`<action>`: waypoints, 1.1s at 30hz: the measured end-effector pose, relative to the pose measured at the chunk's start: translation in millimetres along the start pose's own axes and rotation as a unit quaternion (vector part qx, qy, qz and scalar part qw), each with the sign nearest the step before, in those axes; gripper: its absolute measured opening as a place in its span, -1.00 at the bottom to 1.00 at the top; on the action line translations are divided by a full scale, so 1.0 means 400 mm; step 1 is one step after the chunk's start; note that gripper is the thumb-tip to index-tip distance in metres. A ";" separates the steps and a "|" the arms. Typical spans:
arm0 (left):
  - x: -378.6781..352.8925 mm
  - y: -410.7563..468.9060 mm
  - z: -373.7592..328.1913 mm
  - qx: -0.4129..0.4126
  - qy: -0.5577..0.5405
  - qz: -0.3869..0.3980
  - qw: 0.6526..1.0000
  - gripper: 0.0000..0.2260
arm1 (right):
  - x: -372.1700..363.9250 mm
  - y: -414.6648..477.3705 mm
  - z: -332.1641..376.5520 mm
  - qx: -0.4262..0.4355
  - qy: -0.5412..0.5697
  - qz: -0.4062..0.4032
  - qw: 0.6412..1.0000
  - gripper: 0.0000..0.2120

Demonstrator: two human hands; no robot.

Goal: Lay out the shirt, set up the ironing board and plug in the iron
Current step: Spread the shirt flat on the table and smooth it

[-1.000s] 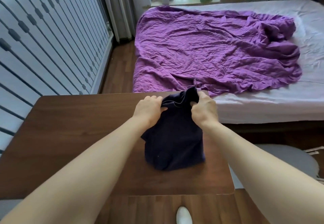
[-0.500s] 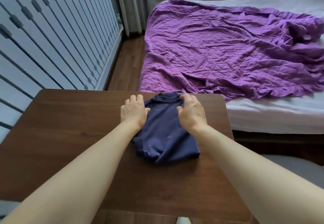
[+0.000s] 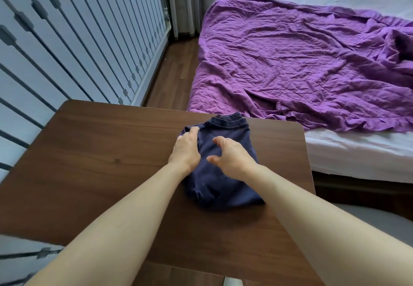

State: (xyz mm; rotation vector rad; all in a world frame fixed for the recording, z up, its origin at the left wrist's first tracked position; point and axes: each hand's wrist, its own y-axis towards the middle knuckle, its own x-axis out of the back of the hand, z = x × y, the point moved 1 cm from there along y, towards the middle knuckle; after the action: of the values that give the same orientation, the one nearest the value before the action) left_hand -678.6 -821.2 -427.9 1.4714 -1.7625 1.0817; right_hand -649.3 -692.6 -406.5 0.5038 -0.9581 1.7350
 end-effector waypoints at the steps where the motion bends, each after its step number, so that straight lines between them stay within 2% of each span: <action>1: 0.005 -0.001 -0.003 0.005 -0.029 -0.007 1.000 -0.55 | -0.003 0.002 0.002 0.001 -0.002 0.004 1.000 -0.45; 4: 0.018 0.001 -0.026 0.018 -0.152 -0.017 0.988 -0.61 | -0.005 0.008 0.013 0.009 0.020 0.010 1.000 -0.43; 6: 0.030 0.000 -0.064 0.009 -0.253 -0.017 0.967 -0.64 | 0.000 0.009 0.021 0.017 0.093 -0.004 0.996 -0.42; 9: 0.034 -0.006 -0.134 -0.039 -0.350 0.012 0.936 -0.68 | 0.030 0.004 0.008 -0.018 0.154 -0.090 0.984 -0.51; 11: 0.028 -0.010 -0.165 -0.091 -0.332 0.009 0.939 -0.72 | 0.068 -0.003 -0.018 -0.077 0.114 -0.173 0.975 -0.67; 14: 0.010 -0.003 -0.166 -0.113 -0.213 -0.027 0.970 -0.74 | 0.144 -0.024 -0.094 -0.181 0.057 -0.271 0.944 -0.67; 17: -0.037 0.001 -0.136 -0.073 -0.044 0.057 0.995 -0.64 | 0.193 -0.048 -0.169 -0.278 -0.049 -0.326 0.902 -0.59; 20: -0.076 -0.005 -0.134 -0.066 0.023 0.129 0.989 -0.55 | 0.179 -0.056 -0.181 -0.255 -0.116 -0.292 0.914 -0.48; 23: -0.096 0.004 -0.149 -0.088 0.054 0.146 0.984 -0.49 | 0.146 -0.044 -0.168 -0.170 -0.127 -0.233 0.949 -0.59; 26: -0.108 0.015 -0.143 -0.095 0.136 0.154 0.974 -0.44 | 0.109 -0.028 -0.164 -0.113 -0.102 -0.127 0.980 -0.64; 30: -0.104 0.020 -0.108 -0.105 0.212 0.070 0.969 -0.54 | 0.070 -0.025 -0.174 -0.106 -0.099 0.034 0.989 -0.43; 31: -0.098 0.019 -0.100 -0.099 0.209 0.040 0.972 -0.58 | 0.066 -0.025 -0.180 -0.100 -0.134 0.048 0.985 -0.46; 33: -0.083 0.017 -0.089 -0.072 0.189 0.003 0.979 -0.62 | 0.072 -0.025 -0.192 -0.109 -0.214 0.024 0.970 -0.62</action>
State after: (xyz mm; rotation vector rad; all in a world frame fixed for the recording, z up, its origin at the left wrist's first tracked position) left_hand -680.4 -773.6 -439.8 1.0897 -1.5407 1.1259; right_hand -642.2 -613.0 -427.6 0.7323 -1.4578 1.5666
